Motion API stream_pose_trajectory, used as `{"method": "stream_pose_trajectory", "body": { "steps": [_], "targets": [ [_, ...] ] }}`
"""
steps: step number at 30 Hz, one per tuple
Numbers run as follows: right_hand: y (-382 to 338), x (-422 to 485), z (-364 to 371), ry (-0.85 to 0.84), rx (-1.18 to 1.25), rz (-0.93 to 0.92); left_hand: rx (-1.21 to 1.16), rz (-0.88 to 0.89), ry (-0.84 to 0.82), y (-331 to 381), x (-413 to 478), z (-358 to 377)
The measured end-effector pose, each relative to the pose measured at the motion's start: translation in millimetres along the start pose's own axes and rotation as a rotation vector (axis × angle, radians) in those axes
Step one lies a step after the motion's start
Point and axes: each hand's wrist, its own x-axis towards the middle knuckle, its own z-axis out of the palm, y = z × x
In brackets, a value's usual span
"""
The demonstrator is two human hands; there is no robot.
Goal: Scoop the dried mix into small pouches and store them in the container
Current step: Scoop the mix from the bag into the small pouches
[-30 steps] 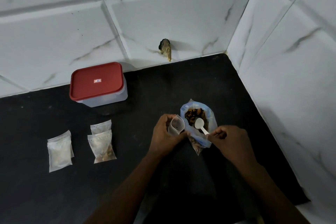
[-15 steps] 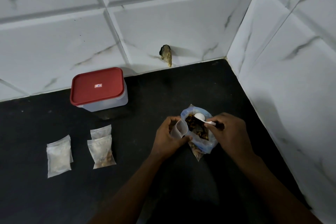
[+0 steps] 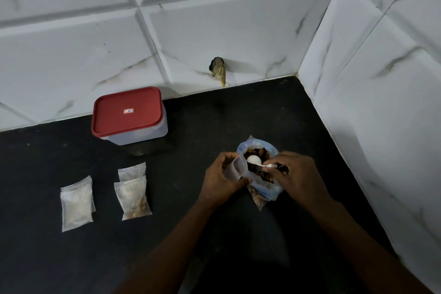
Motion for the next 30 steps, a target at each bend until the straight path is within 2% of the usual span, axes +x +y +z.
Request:
{"method": "stream_pose_trajectory", "body": {
  "steps": [4,8,10,17,22,26,30],
  "targets": [
    [-4,5,8,0.060,-0.005,-0.043,0.003,-0.004,0.000,1,0,1],
    [-7,11,13,-0.087,-0.061,0.028,-0.008,-0.023,0.008,0,0,-1],
    [-7,10,6,-0.094,-0.038,0.034,0.001,-0.019,0.004,0,0,-2],
    [0,7,-22,0.076,0.061,0.051,0.012,-0.016,-0.009,-1,0,-2],
    [0,-5,-8,0.064,0.009,0.107,0.002,-0.009,-0.022,-3,0,-4],
    [-4,-14,-1,0.091,0.102,0.212,0.009,0.002,-0.019,-7,-1,-5],
    [-17,-10,8,0.078,0.195,0.429,0.002,0.003,-0.019,-8,0,-3]
  ]
}}
